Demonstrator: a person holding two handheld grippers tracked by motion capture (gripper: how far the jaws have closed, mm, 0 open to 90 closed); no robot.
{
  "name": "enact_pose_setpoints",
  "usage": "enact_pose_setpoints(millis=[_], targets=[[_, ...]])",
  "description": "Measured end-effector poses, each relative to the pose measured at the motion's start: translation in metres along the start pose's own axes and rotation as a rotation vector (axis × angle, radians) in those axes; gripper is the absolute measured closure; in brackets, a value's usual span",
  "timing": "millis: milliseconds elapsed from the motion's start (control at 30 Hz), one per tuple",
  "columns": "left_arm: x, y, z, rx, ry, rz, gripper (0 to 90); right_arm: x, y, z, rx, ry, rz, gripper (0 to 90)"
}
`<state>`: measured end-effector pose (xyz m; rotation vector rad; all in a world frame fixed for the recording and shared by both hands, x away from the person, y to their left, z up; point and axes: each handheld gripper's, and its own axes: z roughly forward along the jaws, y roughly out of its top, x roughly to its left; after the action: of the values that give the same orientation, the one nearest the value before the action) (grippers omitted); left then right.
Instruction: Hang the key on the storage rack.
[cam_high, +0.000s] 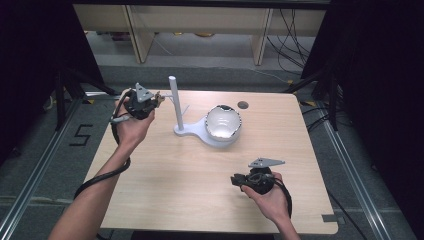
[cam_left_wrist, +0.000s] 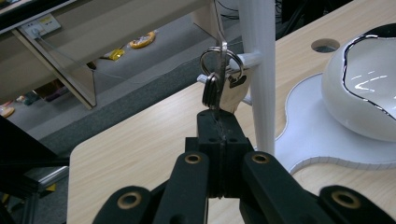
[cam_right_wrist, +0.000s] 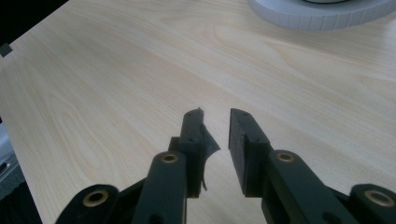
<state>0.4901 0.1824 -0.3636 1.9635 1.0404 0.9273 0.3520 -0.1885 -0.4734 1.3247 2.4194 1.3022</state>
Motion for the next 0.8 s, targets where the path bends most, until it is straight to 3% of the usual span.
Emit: enact_pose_setpoints(millis=[100,133,667,800], targets=[[-0.002,0.003,0.0,0.005,0.012,0.022,89.4,-0.003,0.0,0.001,-0.005,0.006,-0.031,75.9],[-0.003,0.003,-0.001,0.011,0.012,0.036,89.4,0.002,0.0,-0.001,0.015,-0.011,0.018,76.0],[-0.004,0.013,0.005,0.062,0.043,0.126,89.1,-0.002,-0.002,0.003,0.018,0.0,-0.009,75.3],[-0.004,0.016,0.006,0.064,0.058,0.195,88.9,-0.002,-0.002,0.004,0.024,-0.001,-0.011,75.0]])
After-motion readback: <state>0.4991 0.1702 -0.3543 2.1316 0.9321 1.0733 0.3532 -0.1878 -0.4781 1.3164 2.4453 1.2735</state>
